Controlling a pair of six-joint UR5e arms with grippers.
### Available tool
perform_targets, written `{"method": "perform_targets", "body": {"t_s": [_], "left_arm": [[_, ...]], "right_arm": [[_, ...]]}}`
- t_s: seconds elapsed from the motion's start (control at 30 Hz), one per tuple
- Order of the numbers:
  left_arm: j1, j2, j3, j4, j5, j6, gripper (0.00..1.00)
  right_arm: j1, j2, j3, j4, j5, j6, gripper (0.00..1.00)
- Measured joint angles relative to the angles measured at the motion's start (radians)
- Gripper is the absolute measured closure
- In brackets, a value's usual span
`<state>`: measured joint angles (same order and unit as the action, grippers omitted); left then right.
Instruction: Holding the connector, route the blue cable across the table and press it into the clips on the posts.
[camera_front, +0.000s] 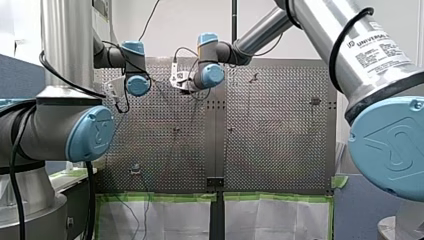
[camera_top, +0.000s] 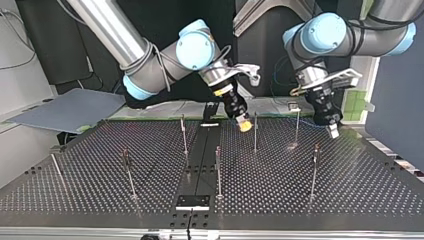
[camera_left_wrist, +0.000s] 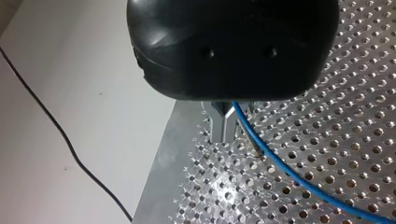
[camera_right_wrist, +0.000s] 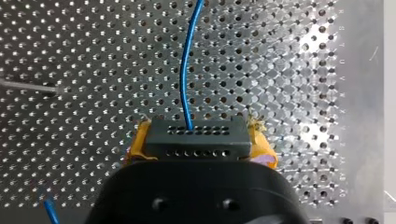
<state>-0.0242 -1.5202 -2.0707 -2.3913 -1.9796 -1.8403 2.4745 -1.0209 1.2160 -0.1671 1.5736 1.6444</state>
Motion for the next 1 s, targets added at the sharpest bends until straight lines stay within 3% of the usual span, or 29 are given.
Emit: {"method": "perform_targets", "body": {"t_s": [0.53,1.0], "left_arm": [[0.056,-0.008,0.029,0.005,0.137,-0.013,1.0],[0.1,-0.054,0.061,0.027,0.243,-0.028,1.0]], "right_arm": [[-0.008,0.044,-0.139,0.045,0.002,0.002,1.0],[-0.018,0.085,-0.263,0.05,0.003,-0.005,1.0]]}}
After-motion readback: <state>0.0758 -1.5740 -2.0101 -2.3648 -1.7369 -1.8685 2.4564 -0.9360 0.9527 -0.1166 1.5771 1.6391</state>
